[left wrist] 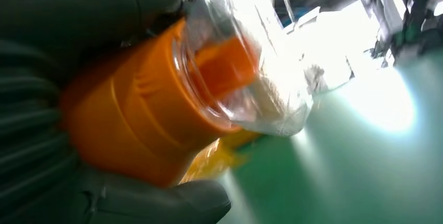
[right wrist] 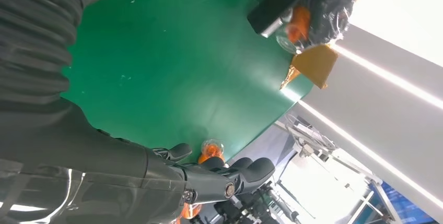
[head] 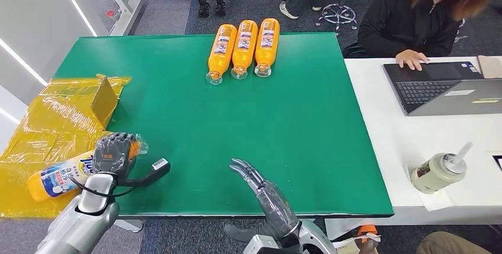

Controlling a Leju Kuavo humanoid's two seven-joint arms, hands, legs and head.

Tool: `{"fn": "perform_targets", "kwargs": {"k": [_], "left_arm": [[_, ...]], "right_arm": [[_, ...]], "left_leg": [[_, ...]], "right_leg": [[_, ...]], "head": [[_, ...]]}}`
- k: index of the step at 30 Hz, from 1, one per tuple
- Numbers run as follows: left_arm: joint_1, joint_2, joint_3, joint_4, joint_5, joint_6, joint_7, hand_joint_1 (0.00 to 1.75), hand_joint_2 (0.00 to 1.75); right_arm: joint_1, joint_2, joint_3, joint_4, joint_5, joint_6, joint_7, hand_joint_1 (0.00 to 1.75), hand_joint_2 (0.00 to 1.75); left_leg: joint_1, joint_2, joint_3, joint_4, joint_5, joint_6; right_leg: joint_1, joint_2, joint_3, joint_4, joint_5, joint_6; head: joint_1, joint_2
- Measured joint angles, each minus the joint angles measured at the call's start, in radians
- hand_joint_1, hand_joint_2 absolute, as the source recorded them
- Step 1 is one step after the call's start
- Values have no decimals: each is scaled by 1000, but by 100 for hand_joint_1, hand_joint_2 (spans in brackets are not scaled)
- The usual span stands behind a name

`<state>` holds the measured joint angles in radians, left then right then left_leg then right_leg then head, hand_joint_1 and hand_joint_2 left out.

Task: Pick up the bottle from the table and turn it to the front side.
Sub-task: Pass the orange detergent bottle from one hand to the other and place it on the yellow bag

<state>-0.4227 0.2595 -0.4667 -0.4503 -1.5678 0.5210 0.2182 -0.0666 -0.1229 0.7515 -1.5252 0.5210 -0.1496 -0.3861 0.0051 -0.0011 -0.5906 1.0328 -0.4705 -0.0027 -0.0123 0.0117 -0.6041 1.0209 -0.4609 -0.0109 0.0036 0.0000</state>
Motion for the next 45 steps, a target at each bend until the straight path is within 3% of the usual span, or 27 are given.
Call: {"fn": "perform_targets", "kwargs": {"k": [1,3,5,11,24,33,35,38,42,45], "left_arm": [[-4,5,-23,16,0,-4,8,151,175],[-17,15,-65,42,0,-13,22,69,175],[-31,25,-102,64,0,-21,30,0,175],[-58,37,-156,96,0,-22,40,0,175],[-67,36,-162,107,0,49,49,0,175],[-72,26,-96,78,3,99,-30,0,175],[-69,22,-74,58,17,113,-73,0,175],[-40,6,-4,-29,78,133,-214,0,175],[42,-44,106,-264,280,76,-456,0,175],[87,-91,132,-432,476,8,-589,0,175]], "right_arm": [[0,-3,1,2,-1,0,-3,0,175],[-1,-9,5,4,-5,0,-9,0,175],[-1,-12,9,6,-10,0,-12,0,175],[1,-12,16,7,-1,3,-4,0,175],[4,-8,17,7,24,14,18,0,175],[21,-8,17,-4,36,2,33,0,175],[26,-8,17,-6,38,0,33,0,175],[43,-7,16,-13,53,-9,35,0,175],[66,3,11,-23,86,-18,49,0,175],[72,9,3,-24,93,-24,54,0,175]], "left_leg": [[0,0,0,0,0,0],[0,-1,0,0,0,0],[0,-2,1,-1,0,0],[0,0,6,-2,1,-2],[0,0,7,-2,2,-4],[0,0,5,-2,2,-4],[0,0,5,-2,2,-4],[0,0,4,-2,2,-4],[-1,0,3,-1,2,-3],[-1,0,2,-1,1,-3]], "right_leg": [[0,0,0,0,0,0],[0,-1,1,0,0,0],[0,-2,2,0,0,0],[0,-1,5,1,0,-2],[0,-1,4,2,1,-3],[0,0,3,2,1,-3],[0,0,2,2,1,-3],[0,-1,2,1,1,-3],[-1,0,0,1,0,-3],[-1,-1,0,1,0,-3]], "head": [[0,0],[0,0],[0,0],[0,0],[0,0],[0,0],[0,0],[0,0],[0,0],[0,0]]}}
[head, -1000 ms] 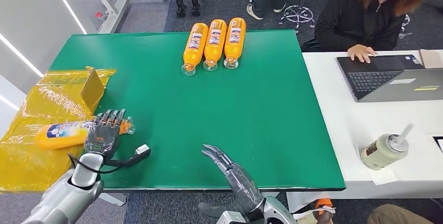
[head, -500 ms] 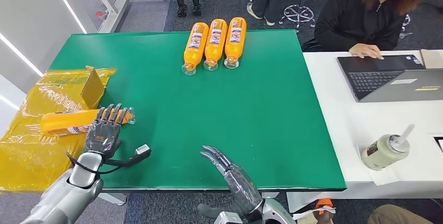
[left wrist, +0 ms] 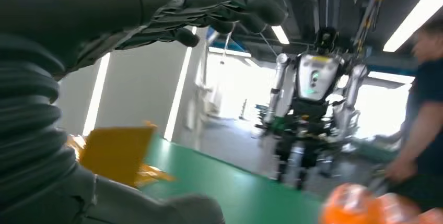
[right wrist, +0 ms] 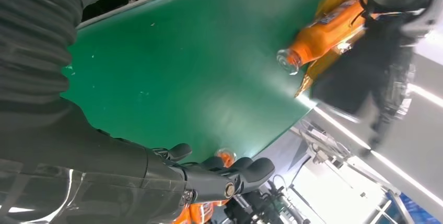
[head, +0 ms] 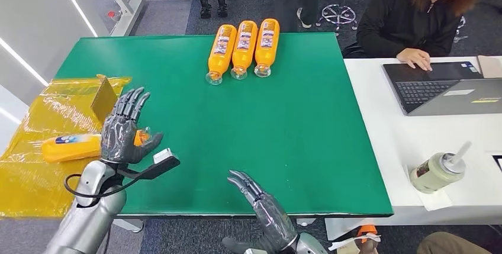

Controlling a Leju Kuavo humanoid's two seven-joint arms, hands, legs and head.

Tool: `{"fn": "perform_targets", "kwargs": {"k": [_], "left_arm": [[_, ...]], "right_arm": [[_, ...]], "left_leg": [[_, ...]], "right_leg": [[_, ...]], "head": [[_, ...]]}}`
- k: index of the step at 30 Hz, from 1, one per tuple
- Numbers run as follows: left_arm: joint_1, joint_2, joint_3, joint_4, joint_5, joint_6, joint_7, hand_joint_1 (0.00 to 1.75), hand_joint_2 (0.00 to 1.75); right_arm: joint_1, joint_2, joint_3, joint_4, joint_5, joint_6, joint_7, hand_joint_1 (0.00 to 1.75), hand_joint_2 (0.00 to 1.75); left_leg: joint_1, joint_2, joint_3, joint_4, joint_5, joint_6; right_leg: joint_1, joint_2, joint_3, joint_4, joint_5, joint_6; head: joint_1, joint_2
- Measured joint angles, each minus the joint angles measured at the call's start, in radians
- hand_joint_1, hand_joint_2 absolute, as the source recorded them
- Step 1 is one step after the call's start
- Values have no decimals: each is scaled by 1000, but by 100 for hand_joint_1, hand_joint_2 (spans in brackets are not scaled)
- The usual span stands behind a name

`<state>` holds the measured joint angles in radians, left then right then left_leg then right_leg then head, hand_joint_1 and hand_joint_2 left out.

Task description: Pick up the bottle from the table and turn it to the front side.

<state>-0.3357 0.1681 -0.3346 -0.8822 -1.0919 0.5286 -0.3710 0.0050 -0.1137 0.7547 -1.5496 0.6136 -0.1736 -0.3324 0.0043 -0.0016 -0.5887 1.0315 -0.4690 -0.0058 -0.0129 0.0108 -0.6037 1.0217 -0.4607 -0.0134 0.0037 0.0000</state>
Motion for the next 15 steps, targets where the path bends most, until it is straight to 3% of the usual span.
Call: {"fn": "perform_targets", "kwargs": {"k": [7,10,15], "left_arm": [[84,-108,-4,-263,349,-156,-154,0,175],[104,-158,-17,-292,434,-192,-196,0,175],[121,-198,-27,-295,496,-204,-220,0,175]], "right_arm": [[28,8,-35,0,32,-86,-9,0,175],[30,11,-61,0,22,-135,-20,0,175],[33,13,-81,0,9,-167,-38,0,175]], "left_leg": [[0,0,0,0,0,1],[0,0,0,0,-1,1],[0,0,0,1,-1,1]], "right_leg": [[0,0,0,-1,0,0],[0,-1,0,-1,0,0],[0,-1,1,-1,0,0]], "head": [[0,0],[0,0],[0,0]]}}
